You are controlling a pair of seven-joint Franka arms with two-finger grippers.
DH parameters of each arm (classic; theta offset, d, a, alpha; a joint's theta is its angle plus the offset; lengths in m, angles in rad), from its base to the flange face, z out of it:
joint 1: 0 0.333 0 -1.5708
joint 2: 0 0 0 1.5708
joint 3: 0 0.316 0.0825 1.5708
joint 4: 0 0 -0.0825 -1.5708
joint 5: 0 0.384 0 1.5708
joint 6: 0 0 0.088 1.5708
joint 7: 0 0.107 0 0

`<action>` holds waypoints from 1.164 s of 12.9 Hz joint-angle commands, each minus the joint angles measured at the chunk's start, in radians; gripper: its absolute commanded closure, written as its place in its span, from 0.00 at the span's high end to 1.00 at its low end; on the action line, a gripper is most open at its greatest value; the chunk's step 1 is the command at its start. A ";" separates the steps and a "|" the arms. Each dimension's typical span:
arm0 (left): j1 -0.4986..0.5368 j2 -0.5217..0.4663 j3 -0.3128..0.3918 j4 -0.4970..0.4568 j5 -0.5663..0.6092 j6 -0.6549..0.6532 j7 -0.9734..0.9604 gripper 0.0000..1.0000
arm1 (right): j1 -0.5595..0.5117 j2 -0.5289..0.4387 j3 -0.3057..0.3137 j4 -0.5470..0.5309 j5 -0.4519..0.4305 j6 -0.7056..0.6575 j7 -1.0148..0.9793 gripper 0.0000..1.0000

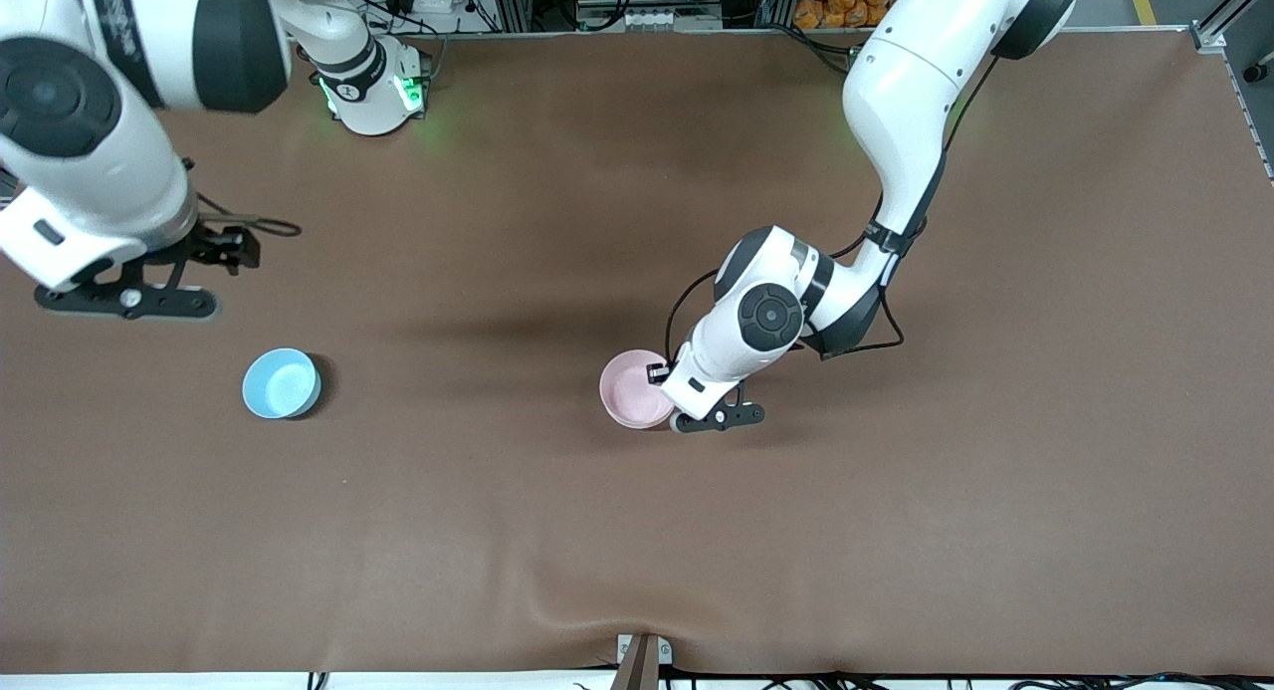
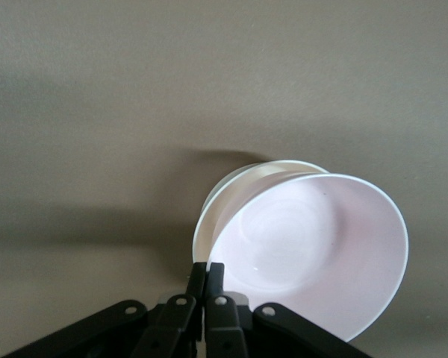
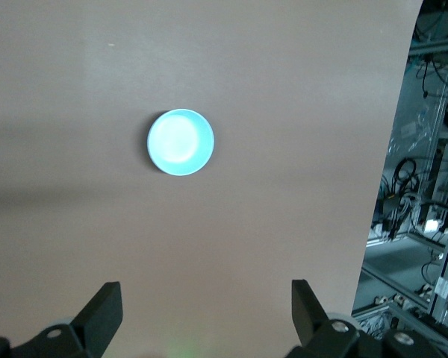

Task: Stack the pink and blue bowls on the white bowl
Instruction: 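Release the pink bowl while the right gripper reaches the blue bowl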

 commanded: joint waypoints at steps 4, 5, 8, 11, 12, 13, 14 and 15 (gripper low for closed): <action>-0.013 0.034 0.009 0.012 -0.008 0.003 0.008 0.00 | -0.358 0.067 0.006 0.010 0.204 0.115 -0.215 1.00; -0.013 0.040 0.009 0.013 -0.008 0.006 0.010 0.00 | -0.349 0.069 0.006 0.007 0.205 0.159 -0.217 1.00; -0.007 0.048 0.009 0.015 -0.013 0.006 -0.007 0.38 | -0.354 0.123 0.006 0.008 0.236 0.226 -0.222 1.00; -0.013 0.032 0.014 0.018 -0.007 0.006 -0.004 1.00 | -0.321 0.121 0.008 0.019 0.271 0.241 -0.216 1.00; -0.011 0.019 0.014 0.018 -0.007 0.004 -0.007 1.00 | -0.337 0.127 0.008 0.016 0.286 0.273 -0.214 1.00; -0.005 -0.004 0.014 0.018 -0.008 -0.002 -0.009 1.00 | -0.329 0.126 0.008 0.019 0.297 0.283 -0.209 1.00; 0.001 -0.029 0.014 0.016 -0.007 -0.014 -0.012 1.00 | -0.328 0.121 0.008 0.019 0.296 0.286 -0.211 1.00; 0.010 -0.061 0.017 0.016 -0.005 -0.060 -0.015 1.00 | -0.341 0.123 0.009 0.019 0.297 0.284 -0.220 1.00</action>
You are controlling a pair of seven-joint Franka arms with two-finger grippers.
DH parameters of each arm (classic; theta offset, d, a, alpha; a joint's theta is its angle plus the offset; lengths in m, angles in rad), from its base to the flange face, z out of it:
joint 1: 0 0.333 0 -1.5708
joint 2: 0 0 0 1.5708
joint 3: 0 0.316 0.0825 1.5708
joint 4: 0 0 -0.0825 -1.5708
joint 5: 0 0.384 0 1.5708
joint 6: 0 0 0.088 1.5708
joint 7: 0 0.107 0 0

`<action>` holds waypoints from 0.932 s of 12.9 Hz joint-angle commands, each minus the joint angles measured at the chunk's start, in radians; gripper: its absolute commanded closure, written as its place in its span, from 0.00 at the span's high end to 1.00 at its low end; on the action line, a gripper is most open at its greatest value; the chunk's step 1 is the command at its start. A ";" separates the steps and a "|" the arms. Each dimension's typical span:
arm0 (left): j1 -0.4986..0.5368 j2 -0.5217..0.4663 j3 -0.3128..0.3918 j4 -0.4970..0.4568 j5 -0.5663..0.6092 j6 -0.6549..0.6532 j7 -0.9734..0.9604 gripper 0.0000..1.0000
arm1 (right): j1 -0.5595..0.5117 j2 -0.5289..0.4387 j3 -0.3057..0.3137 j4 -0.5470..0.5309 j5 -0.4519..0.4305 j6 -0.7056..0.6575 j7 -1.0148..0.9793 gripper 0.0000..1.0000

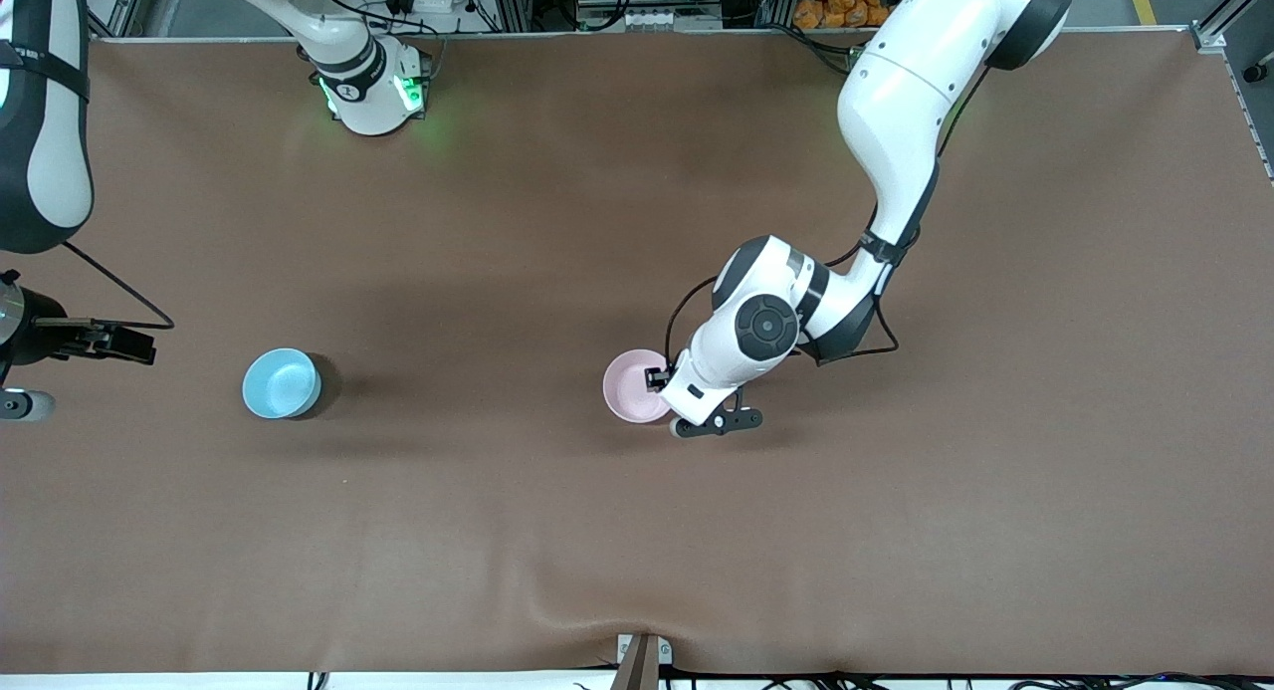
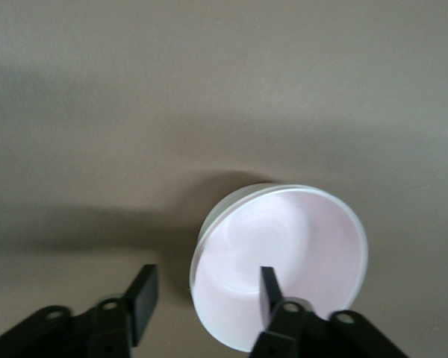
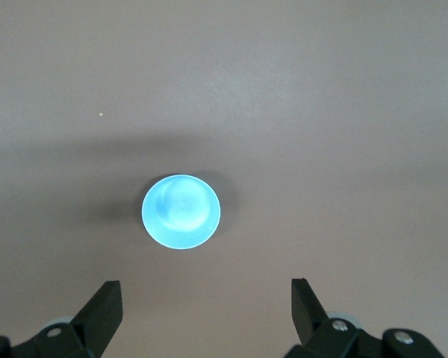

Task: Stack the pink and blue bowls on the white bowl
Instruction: 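Release the pink bowl while the right gripper reaches the blue bowl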

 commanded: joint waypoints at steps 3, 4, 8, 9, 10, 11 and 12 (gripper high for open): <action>0.075 -0.182 0.046 -0.014 0.048 -0.192 -0.005 1.00 | 0.024 0.011 0.000 -0.042 0.028 -0.031 -0.010 1.00; 0.109 -0.208 0.046 -0.013 0.053 -0.215 -0.005 1.00 | 0.030 0.013 0.000 -0.058 0.028 -0.028 -0.011 1.00; 0.218 -0.314 0.046 -0.011 0.106 -0.295 0.001 1.00 | -0.018 0.074 0.000 -0.134 0.028 0.081 -0.069 1.00; 0.234 -0.343 0.046 -0.010 0.135 -0.333 0.023 1.00 | -0.045 0.074 0.000 -0.195 0.046 0.154 -0.124 1.00; 0.253 -0.370 0.046 -0.011 0.145 -0.364 0.043 1.00 | -0.075 0.074 0.000 -0.252 0.083 0.213 -0.149 1.00; 0.275 -0.390 0.046 -0.011 0.146 -0.392 0.064 1.00 | -0.103 0.082 0.000 -0.295 0.123 0.260 -0.166 1.00; 0.292 -0.406 0.046 -0.011 0.146 -0.398 0.099 1.00 | -0.106 0.100 0.000 -0.318 0.155 0.293 -0.180 1.00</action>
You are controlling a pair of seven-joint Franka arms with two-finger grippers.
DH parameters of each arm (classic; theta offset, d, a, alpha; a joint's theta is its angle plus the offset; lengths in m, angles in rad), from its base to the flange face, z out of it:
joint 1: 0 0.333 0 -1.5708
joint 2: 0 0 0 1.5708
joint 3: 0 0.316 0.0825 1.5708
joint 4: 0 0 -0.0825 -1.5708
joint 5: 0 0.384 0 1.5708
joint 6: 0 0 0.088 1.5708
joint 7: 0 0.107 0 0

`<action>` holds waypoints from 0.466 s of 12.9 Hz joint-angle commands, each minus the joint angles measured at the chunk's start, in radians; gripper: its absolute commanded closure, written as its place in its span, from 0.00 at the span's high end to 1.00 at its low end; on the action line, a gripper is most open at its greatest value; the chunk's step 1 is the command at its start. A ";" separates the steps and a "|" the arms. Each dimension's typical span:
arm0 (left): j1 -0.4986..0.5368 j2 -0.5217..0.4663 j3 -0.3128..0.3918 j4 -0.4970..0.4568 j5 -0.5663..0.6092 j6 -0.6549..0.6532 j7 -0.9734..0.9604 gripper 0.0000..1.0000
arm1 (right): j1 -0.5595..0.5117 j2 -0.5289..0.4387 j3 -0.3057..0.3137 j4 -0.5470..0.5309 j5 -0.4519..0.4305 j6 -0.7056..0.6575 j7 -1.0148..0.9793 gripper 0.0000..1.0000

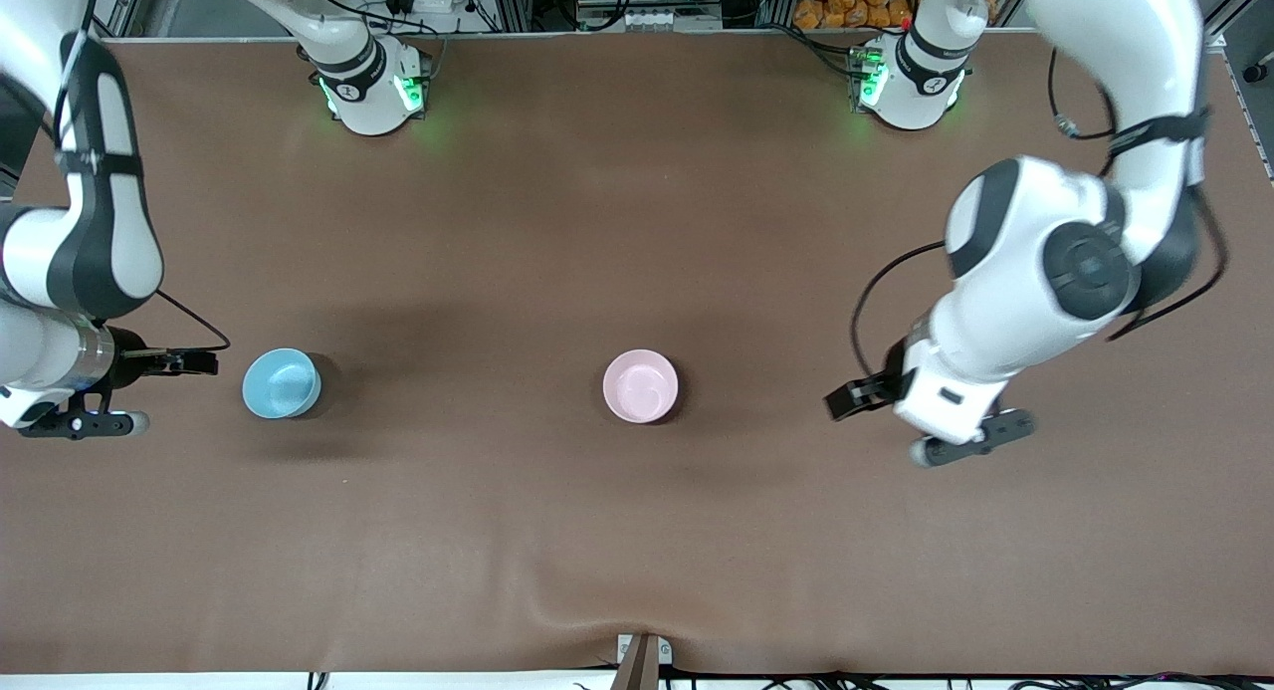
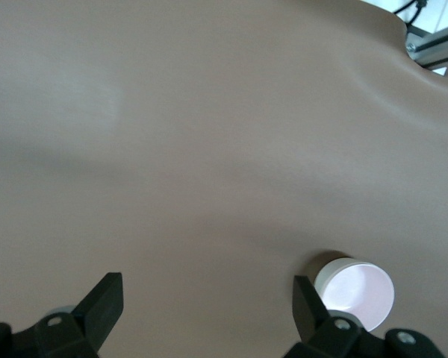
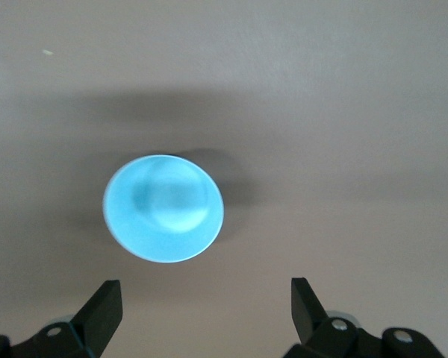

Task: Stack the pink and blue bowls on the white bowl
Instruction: 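Grasp the blue bowl rim with the right gripper while the left withdraws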

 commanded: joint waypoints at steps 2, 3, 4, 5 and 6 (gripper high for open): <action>0.062 -0.087 -0.006 -0.022 0.020 -0.044 0.113 1.00 | -0.026 0.028 0.010 -0.075 0.078 0.079 -0.042 1.00; 0.083 -0.106 -0.006 -0.020 0.022 -0.064 0.136 1.00 | -0.026 0.042 0.010 -0.075 0.080 0.088 -0.042 1.00; 0.117 -0.123 -0.015 -0.020 0.020 -0.095 0.166 1.00 | -0.024 0.062 0.010 -0.075 0.080 0.105 -0.040 1.00; 0.139 -0.159 -0.020 -0.023 0.020 -0.128 0.212 1.00 | -0.024 0.081 0.010 -0.075 0.080 0.111 -0.042 1.00; 0.171 -0.189 -0.022 -0.023 0.020 -0.164 0.269 1.00 | -0.026 0.099 0.010 -0.075 0.080 0.113 -0.042 1.00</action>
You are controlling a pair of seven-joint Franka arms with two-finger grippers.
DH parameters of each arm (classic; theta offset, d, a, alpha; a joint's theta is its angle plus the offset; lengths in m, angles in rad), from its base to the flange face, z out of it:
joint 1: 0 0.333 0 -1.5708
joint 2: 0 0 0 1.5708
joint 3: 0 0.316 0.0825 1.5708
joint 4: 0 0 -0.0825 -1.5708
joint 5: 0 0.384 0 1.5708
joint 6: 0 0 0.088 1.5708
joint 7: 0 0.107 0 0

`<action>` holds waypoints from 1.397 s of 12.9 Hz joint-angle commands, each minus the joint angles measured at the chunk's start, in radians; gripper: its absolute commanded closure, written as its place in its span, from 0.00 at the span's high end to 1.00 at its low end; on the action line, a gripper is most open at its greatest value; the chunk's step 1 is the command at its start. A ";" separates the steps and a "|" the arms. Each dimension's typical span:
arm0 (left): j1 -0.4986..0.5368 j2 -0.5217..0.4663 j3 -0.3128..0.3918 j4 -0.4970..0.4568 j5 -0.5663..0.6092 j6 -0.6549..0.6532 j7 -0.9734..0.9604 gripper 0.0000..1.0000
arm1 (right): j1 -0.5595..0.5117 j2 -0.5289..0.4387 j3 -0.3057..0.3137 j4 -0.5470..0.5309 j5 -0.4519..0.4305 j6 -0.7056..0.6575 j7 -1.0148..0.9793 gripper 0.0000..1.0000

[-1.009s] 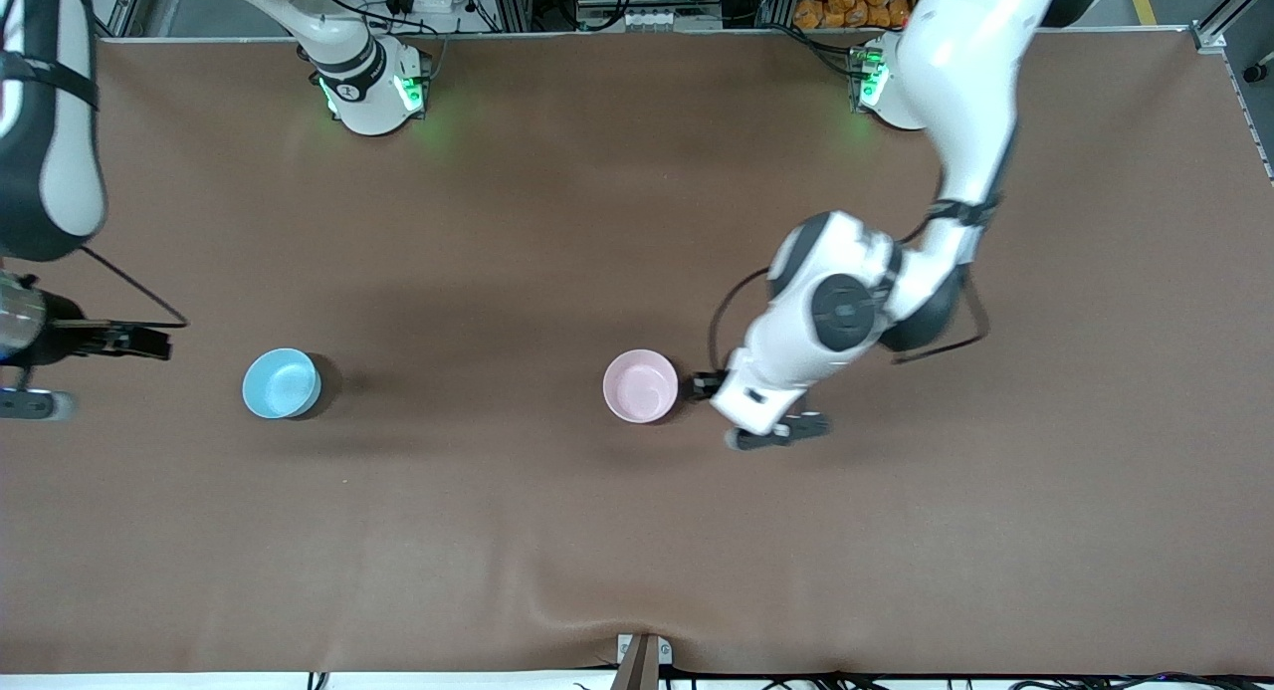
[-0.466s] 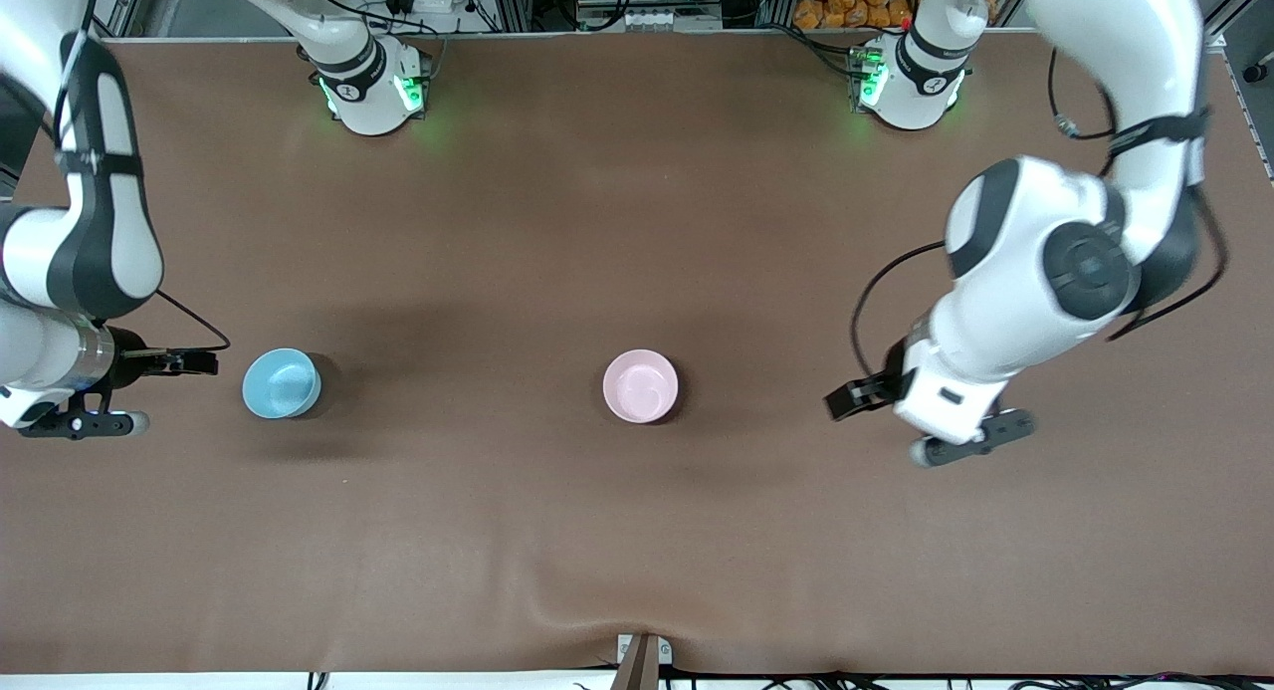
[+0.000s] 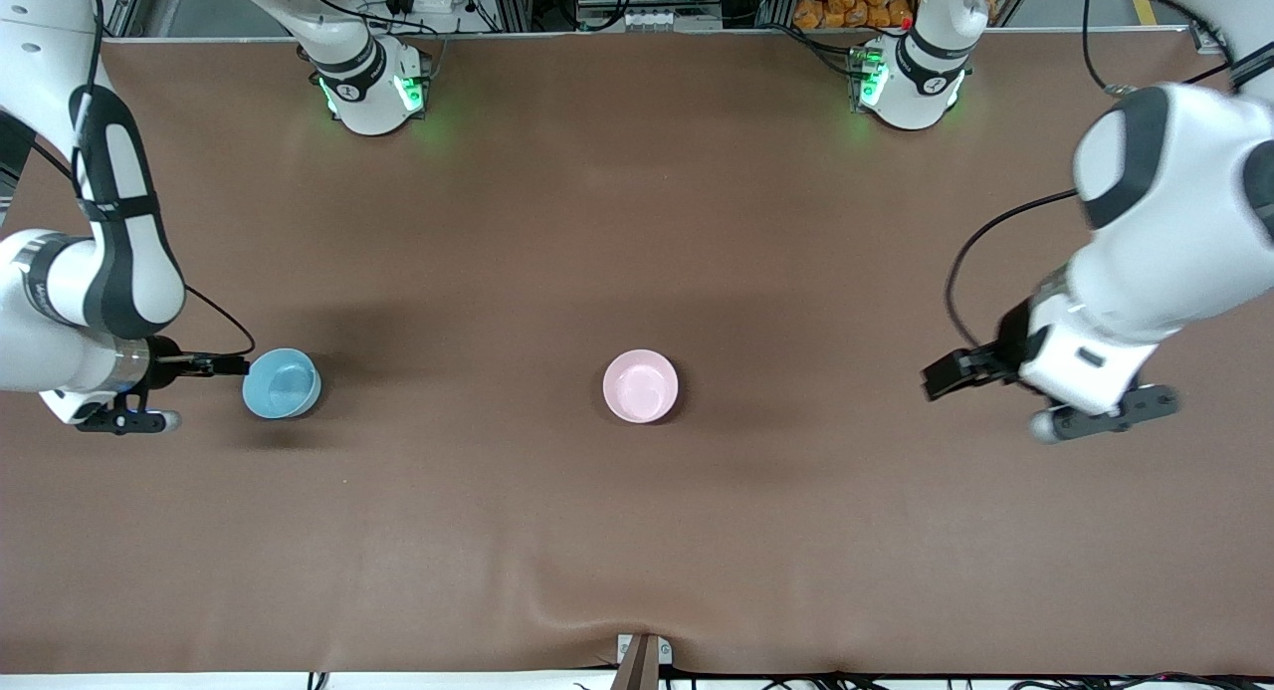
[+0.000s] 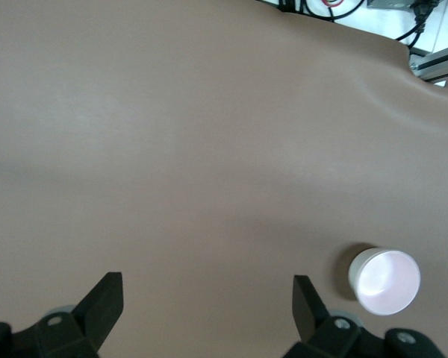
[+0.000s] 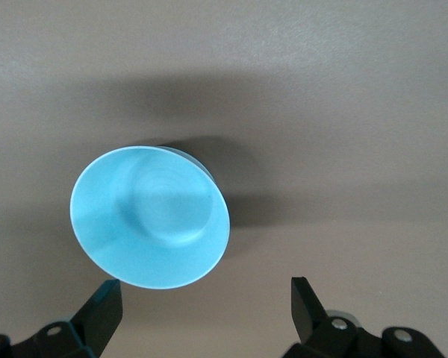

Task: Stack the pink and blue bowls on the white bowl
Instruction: 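Grasp the blue bowl rim with the right gripper while the left withdraws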

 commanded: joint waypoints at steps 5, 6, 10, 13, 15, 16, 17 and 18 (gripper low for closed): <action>0.036 -0.237 0.049 -0.029 0.016 -0.346 0.165 1.00 | -0.005 0.106 0.000 0.000 0.021 0.047 -0.011 0.72; 0.034 -0.245 0.049 -0.025 0.016 -0.348 0.186 1.00 | -0.007 0.116 0.000 0.000 0.021 0.055 -0.011 0.66; 0.034 -0.283 0.116 -0.029 0.001 -0.374 0.293 1.00 | -0.007 0.133 0.000 0.002 0.063 0.055 -0.011 0.00; 0.033 -0.276 0.127 -0.028 -0.005 -0.374 0.301 1.00 | -0.007 0.136 0.000 0.014 0.119 0.056 -0.012 0.00; 0.034 -0.323 0.121 -0.046 -0.005 -0.407 0.289 1.00 | 0.013 0.134 0.002 0.052 0.119 0.050 -0.026 0.00; 0.034 -0.328 0.124 -0.057 -0.005 -0.389 0.292 1.00 | 0.030 0.127 0.005 0.065 0.120 0.047 -0.032 0.00; 0.034 -0.334 0.124 -0.066 -0.005 -0.384 0.292 1.00 | 0.044 0.117 0.028 0.084 0.122 0.041 -0.035 0.00; 0.034 -0.348 0.124 -0.083 -0.005 -0.377 0.285 1.00 | 0.045 0.101 0.057 0.106 0.122 0.035 -0.034 0.00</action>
